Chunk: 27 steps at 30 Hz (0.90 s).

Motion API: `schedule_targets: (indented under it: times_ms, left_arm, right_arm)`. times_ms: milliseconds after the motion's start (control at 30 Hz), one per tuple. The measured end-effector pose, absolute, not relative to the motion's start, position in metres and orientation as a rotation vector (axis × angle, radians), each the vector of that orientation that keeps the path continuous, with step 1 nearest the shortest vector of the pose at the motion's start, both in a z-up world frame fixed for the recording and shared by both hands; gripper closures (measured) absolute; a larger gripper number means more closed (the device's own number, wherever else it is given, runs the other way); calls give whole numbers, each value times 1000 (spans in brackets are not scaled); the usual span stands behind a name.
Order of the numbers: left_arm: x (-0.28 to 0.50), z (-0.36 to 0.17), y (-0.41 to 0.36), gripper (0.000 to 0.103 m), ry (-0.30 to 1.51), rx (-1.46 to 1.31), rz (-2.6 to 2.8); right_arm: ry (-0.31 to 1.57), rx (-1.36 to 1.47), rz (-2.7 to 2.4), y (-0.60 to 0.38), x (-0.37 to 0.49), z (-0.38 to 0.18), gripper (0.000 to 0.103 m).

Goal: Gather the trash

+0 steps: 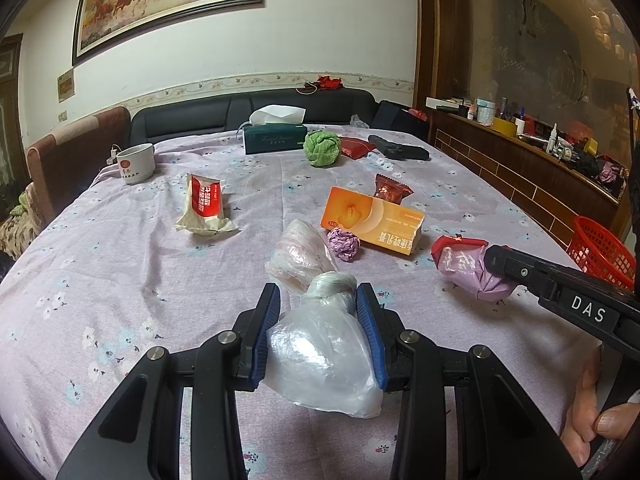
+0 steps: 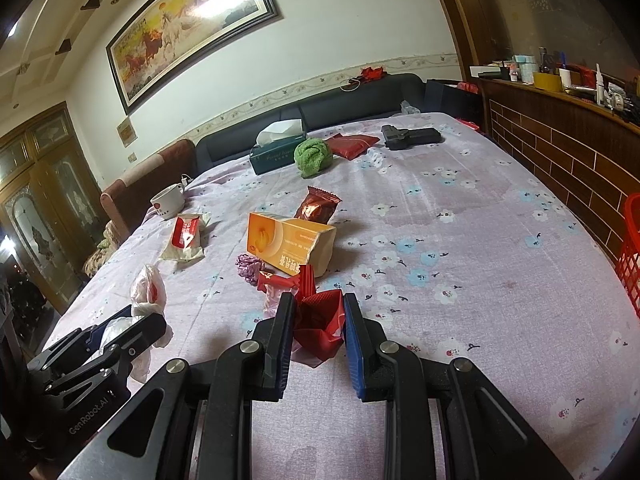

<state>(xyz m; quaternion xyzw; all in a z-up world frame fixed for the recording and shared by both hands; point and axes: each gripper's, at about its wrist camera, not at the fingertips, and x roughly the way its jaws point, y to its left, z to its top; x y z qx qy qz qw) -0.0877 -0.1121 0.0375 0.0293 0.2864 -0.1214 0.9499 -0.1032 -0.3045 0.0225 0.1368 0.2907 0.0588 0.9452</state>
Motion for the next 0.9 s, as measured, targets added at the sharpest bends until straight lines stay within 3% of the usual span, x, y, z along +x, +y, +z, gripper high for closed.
schedule_targets:
  times_ms: [900]
  left_arm:
    - [-89, 38, -115, 65, 569, 63, -262]
  right_arm:
    - [595, 278, 130, -304, -101, 20, 78]
